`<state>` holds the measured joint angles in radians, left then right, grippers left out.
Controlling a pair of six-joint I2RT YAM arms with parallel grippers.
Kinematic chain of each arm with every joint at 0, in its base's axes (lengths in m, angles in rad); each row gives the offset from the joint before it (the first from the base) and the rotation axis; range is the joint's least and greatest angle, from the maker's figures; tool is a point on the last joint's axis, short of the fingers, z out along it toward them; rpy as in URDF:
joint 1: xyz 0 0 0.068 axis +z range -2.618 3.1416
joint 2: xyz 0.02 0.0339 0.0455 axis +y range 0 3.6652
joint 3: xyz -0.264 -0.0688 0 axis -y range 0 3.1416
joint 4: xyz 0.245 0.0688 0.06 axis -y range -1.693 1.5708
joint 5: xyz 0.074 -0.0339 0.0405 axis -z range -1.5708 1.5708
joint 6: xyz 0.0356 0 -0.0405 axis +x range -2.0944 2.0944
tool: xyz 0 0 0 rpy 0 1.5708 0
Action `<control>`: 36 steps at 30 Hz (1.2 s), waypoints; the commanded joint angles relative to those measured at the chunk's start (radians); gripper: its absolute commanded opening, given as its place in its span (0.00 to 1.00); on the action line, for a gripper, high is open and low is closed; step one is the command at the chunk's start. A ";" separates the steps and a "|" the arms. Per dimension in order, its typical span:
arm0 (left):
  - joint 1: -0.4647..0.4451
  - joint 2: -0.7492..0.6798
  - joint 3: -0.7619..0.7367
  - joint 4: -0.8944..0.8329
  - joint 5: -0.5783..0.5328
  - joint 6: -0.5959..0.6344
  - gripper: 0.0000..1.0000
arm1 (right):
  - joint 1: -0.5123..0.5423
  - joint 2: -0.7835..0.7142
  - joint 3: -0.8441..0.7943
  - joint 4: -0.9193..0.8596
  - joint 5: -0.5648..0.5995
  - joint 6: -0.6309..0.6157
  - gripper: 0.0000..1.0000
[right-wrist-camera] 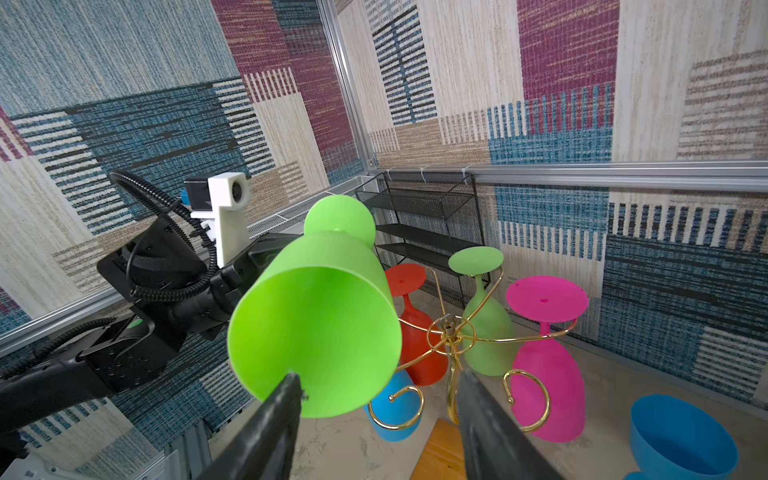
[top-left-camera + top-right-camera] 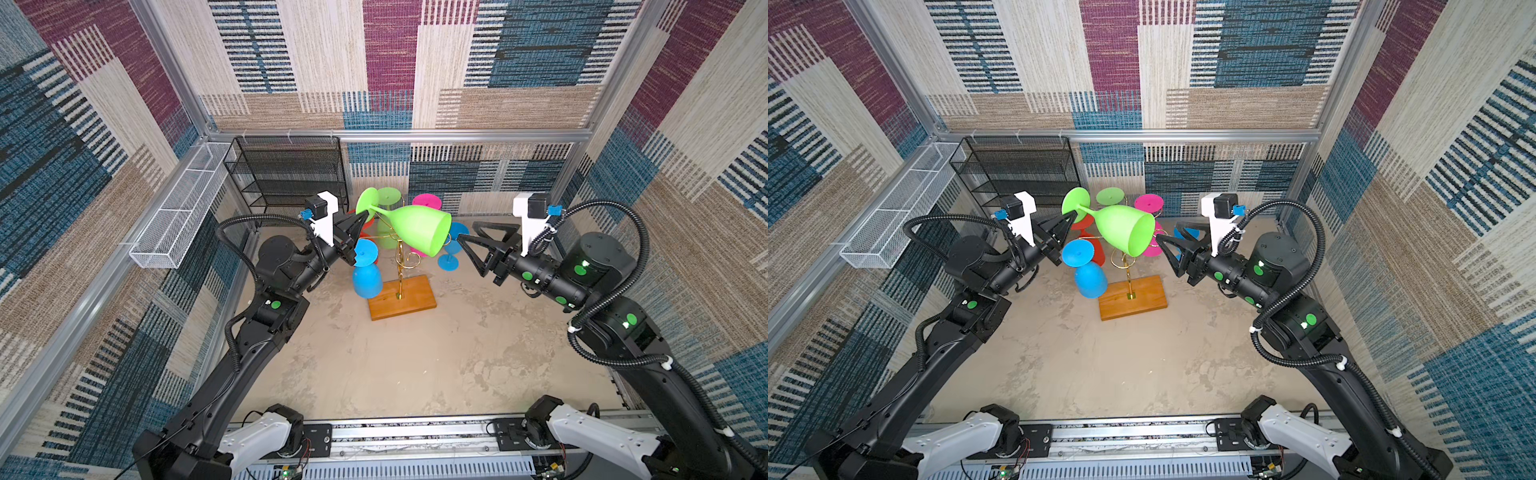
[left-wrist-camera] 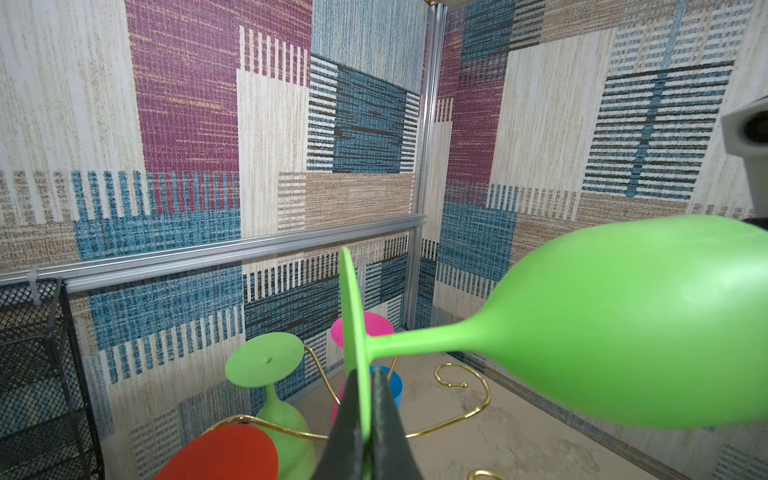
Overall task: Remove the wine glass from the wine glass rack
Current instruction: 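Close the right gripper around the green glass's bowl, then open the left gripper and withdraw it while the right gripper carries the glass away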
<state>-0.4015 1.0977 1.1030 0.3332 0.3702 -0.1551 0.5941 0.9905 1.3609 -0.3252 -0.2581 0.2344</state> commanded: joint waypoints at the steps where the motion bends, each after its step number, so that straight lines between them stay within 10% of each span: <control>1: 0.001 -0.006 -0.005 0.006 0.001 -0.036 0.00 | 0.000 0.049 0.014 0.069 -0.023 0.020 0.59; 20: 0.006 0.002 -0.008 0.002 0.001 -0.054 0.00 | 0.000 0.209 0.090 0.109 -0.064 0.031 0.01; 28: 0.016 -0.030 -0.005 -0.065 -0.084 -0.020 0.54 | -0.008 0.212 0.204 -0.035 0.191 0.012 0.00; 36: 0.066 -0.121 -0.010 -0.202 -0.266 0.057 0.69 | -0.181 0.245 0.387 -0.336 0.409 -0.045 0.00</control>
<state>-0.3531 1.0004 1.0958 0.1890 0.2035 -0.1547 0.4587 1.2266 1.7134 -0.5095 0.0334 0.2237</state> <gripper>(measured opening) 0.682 0.064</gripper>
